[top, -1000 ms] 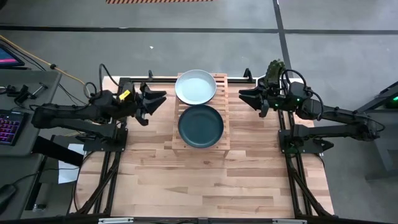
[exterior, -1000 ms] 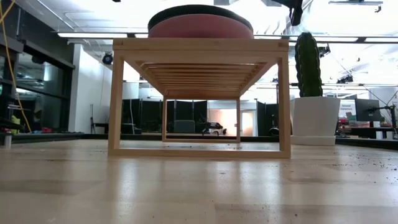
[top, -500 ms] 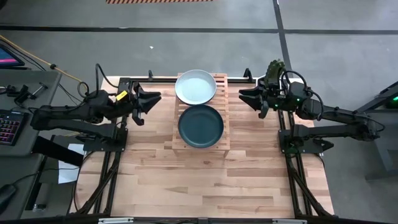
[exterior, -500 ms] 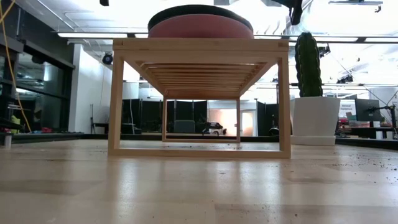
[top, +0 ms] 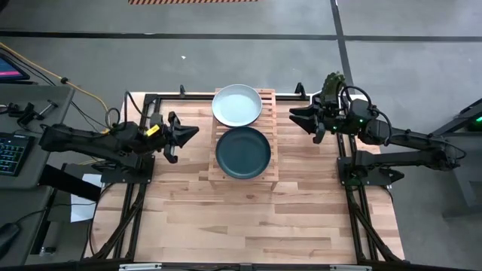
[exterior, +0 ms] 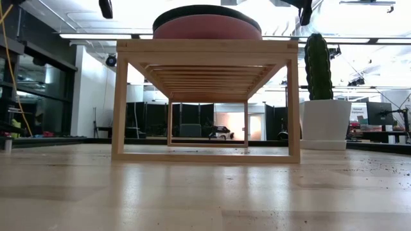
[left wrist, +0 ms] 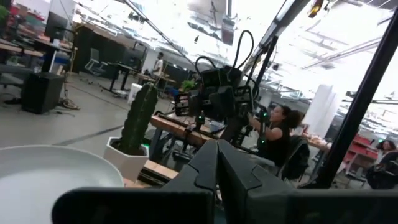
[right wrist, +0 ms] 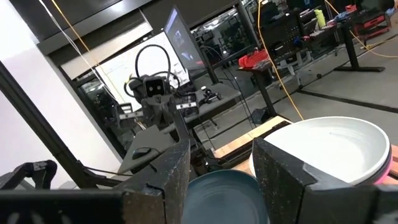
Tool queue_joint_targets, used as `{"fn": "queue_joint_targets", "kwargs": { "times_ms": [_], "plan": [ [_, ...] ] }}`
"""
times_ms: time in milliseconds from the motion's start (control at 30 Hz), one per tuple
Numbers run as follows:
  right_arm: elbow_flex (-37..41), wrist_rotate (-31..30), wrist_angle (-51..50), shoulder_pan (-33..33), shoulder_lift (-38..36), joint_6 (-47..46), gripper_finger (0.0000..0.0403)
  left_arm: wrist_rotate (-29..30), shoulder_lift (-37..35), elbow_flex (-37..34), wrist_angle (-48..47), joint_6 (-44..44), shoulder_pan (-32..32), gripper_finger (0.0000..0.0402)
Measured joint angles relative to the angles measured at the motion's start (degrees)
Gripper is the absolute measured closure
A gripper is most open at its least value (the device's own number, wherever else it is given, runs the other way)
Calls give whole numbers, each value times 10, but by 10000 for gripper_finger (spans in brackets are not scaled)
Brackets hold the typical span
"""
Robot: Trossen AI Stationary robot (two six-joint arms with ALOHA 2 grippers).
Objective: Place and stack plates onto a shelf
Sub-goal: Return to Home Position
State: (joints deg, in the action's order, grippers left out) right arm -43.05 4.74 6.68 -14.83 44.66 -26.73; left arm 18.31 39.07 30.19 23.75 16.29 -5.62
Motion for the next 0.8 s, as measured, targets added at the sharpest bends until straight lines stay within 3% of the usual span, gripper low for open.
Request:
{"fn": "queue_joint_targets", "kwargs": {
  "times_ms": [333,800],
  "plan": [
    [0,0,-1,0,0,0,246,6,-67,-71,25,-59,8,401],
    [0,0,-4,0,0,2,246,18,-210,-193,38,-6,3,401]
  ]
}}
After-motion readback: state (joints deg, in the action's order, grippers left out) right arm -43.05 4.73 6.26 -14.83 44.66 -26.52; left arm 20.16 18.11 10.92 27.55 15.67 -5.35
